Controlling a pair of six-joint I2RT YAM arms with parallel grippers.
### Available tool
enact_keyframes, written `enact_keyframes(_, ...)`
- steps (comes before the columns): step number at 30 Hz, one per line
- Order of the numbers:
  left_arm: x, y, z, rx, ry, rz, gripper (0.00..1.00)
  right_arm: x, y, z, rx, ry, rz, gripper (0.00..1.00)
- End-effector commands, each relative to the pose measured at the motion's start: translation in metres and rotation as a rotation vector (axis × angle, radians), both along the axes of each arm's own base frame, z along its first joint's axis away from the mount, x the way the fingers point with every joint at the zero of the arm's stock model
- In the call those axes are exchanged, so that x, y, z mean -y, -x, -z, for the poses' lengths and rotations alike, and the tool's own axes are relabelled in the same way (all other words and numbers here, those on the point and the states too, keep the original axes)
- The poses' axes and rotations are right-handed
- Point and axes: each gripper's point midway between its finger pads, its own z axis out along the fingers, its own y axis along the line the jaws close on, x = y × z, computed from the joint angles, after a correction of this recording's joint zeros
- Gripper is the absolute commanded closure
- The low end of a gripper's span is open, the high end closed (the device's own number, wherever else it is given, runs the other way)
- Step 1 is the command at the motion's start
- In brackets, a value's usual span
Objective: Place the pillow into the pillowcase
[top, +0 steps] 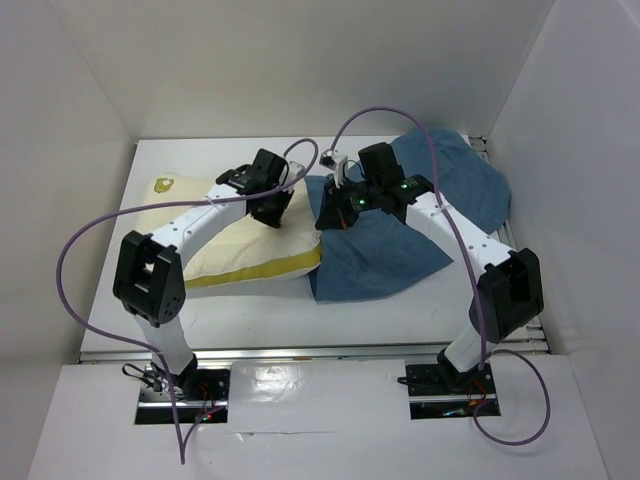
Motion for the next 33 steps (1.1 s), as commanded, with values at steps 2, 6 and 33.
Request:
enact_keyframes(2,0.004,-0.059,-0.032,0.199,0.035,-0.144,1.0,-0.018,0.007,-0.028,0.045,-0.069,-0.063,1.0)
enact_keyframes(6,0.005,-0.069,-0.019,0.195,0.024,-0.173,1.0,-0.018,0.005,-0.024,0.032,-0.061,-0.05,1.0)
enact_keyframes(33,-0.017,-0.112,0.006,0.117,0.121,-0.329,1.0,-0.056,-0.011,-0.029,-0.023,-0.101,-0.081,1.0)
